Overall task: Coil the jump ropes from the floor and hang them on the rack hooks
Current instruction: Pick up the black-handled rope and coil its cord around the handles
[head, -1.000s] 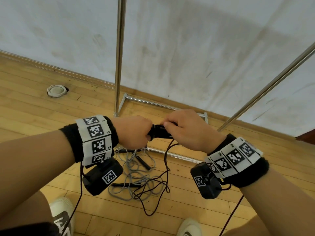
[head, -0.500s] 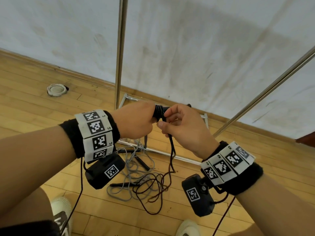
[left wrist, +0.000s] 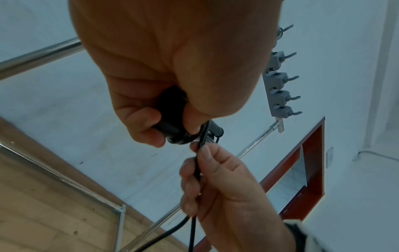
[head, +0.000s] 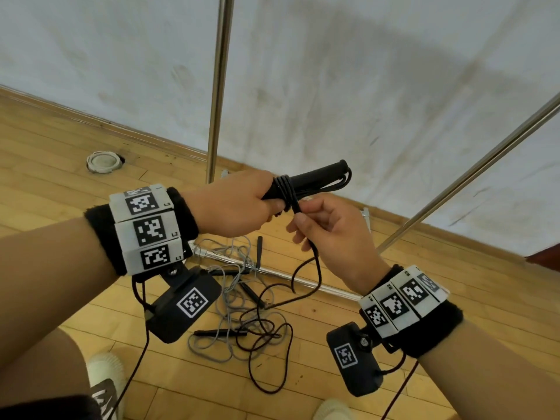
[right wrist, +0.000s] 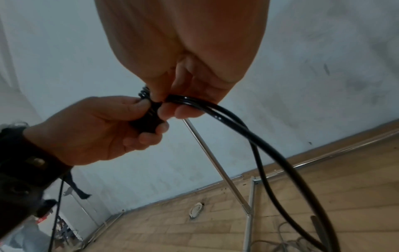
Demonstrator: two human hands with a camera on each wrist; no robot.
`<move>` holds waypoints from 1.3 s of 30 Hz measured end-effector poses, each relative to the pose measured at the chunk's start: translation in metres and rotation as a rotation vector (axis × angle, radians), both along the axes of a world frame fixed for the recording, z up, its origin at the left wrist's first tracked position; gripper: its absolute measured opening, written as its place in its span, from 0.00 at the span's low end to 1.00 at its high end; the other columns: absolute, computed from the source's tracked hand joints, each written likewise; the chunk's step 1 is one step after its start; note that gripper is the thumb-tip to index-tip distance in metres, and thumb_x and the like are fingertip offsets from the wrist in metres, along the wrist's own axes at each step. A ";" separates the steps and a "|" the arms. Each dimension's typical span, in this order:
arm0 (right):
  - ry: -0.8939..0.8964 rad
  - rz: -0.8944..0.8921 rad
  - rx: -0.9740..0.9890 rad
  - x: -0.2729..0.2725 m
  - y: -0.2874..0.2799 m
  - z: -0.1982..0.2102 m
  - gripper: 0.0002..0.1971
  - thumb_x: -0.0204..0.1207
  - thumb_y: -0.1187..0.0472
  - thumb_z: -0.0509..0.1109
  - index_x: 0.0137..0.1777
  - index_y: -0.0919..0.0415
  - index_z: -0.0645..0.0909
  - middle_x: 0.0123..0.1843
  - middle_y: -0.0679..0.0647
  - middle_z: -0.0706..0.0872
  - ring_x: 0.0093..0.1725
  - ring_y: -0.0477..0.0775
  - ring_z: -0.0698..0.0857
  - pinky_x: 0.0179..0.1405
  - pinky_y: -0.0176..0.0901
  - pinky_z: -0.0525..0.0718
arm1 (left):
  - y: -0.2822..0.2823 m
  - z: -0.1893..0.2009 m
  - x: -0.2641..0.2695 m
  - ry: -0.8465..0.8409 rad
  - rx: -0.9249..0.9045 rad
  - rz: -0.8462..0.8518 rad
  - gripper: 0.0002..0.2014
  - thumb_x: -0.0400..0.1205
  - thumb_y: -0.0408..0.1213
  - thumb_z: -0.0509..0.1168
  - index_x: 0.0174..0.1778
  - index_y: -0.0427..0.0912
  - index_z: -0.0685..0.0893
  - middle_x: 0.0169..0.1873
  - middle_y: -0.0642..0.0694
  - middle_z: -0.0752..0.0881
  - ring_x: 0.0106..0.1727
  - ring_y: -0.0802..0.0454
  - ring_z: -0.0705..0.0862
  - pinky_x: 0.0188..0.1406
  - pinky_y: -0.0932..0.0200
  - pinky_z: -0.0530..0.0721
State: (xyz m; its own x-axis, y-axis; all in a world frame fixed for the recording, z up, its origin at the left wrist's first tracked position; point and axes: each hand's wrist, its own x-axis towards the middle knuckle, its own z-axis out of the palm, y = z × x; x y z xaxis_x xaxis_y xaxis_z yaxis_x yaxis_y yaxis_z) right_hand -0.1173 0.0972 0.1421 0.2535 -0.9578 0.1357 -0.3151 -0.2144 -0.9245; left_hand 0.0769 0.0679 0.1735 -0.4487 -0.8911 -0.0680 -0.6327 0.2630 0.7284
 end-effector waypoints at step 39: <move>0.694 0.354 0.156 -0.025 -0.019 -0.001 0.22 0.85 0.42 0.58 0.34 0.53 0.79 0.33 0.47 0.78 0.35 0.46 0.76 0.41 0.46 0.78 | 0.043 -0.021 -0.017 -0.580 0.150 -0.442 0.08 0.86 0.49 0.59 0.51 0.49 0.75 0.42 0.49 0.82 0.40 0.51 0.83 0.42 0.50 0.85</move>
